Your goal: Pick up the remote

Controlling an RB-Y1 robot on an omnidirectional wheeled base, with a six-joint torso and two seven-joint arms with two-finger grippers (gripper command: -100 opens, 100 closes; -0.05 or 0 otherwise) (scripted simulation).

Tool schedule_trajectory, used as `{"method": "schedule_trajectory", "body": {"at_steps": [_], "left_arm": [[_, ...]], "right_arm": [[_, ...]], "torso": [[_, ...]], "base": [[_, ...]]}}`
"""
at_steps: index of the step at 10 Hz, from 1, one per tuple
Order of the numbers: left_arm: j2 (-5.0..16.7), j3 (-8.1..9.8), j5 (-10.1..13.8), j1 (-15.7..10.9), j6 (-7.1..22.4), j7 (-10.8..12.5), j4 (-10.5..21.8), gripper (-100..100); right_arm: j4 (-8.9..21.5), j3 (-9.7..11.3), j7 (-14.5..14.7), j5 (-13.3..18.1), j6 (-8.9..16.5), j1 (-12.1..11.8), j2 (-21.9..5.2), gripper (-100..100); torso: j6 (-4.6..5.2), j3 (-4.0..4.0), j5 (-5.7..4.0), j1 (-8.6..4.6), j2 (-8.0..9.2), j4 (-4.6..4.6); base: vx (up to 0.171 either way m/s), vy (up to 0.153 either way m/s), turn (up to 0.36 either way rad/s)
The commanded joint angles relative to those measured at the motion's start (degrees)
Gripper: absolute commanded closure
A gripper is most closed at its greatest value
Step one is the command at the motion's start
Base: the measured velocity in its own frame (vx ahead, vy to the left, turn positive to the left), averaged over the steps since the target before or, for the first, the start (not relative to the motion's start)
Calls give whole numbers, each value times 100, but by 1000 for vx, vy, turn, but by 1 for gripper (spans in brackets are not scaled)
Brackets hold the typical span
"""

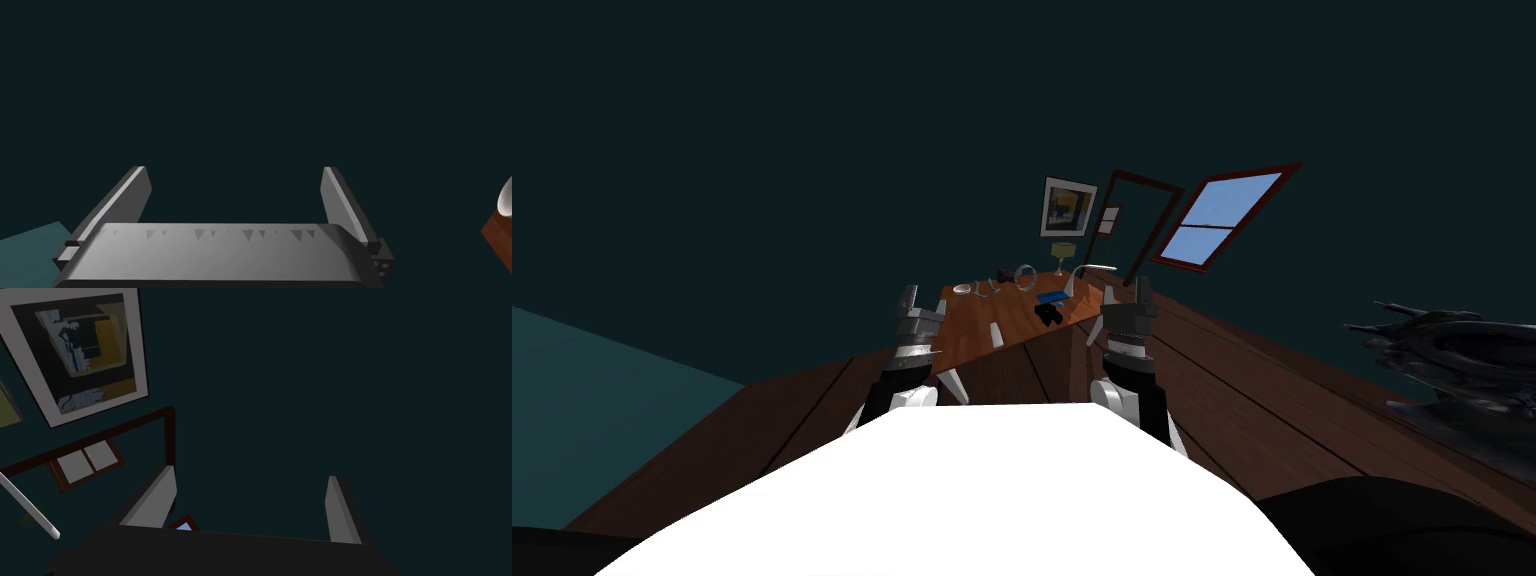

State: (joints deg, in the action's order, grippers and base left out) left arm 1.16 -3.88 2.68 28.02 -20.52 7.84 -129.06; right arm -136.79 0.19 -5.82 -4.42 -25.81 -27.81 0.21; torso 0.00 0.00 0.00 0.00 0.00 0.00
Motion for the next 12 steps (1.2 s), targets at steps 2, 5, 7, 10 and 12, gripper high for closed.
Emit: {"method": "schedule_trajectory", "body": {"at_steps": [2, 5, 7, 10, 12], "left_arm": [[347, 81, 20, -210, 252, -77, 217, -100], [655, 204, 70, -554, 686, -223, 573, -100], [844, 302, 124, -846, 1023, -362, 870, -100], [1019, 404, 197, -1172, 1454, -532, 1236, -100], [1102, 454, 241, -1345, 1696, -628, 1431, -100]], "right_arm": [[0, 0, 0, 0, 0, 0, 0, 0], [0, 0, 0, 0, 0, 0, 0, 0], [0, 0, 0, 0, 0, 0, 0, 0], [0, 0, 0, 0, 0, 0, 0, 0], [0, 0, 0, 0, 0, 0, 0, 0]], "torso": [[1, 0, 1, 3, 1, 0], [1, 3, 2, 8, 5, 1], [1, 4, 2, 8, 6, 2], [0, 2, 2, 6, 3, 1], [-1, 1, 1, 5, 2, 1]], "base": [[-11, 8, -38], [-21, 14, -50], [-23, 15, -70], [-14, 11, -66], [-11, 10, -37]]}}
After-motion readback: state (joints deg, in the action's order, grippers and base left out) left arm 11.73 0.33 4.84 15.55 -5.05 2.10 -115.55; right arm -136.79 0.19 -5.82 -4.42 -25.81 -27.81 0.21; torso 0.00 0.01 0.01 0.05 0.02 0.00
